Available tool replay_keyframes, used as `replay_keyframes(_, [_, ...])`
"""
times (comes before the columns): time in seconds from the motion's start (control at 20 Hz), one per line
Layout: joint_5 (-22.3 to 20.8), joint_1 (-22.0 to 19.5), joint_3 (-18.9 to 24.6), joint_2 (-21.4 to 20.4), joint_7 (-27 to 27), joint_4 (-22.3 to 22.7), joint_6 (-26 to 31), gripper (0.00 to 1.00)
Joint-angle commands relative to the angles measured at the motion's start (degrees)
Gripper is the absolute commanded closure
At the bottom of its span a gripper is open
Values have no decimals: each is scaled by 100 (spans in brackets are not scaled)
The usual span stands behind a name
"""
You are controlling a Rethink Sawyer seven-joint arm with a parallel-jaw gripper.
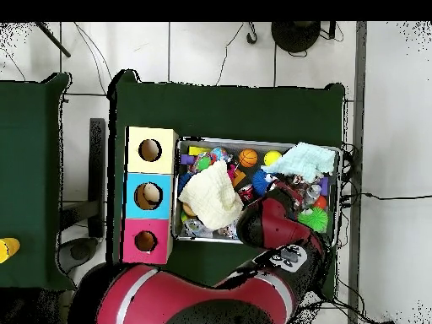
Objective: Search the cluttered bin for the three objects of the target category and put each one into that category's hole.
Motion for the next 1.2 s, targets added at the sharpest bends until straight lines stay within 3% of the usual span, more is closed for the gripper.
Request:
replay_keyframes(0.05, [-6, 181, 329, -554, 459, -9, 864, 100])
replay_keyframes(0.75, [-168, 193, 265, -844, 368, -21, 1236, 100])
replay_keyframes(1.2, [-95, 465, 125, -1086, 418, 194, 1568, 100])
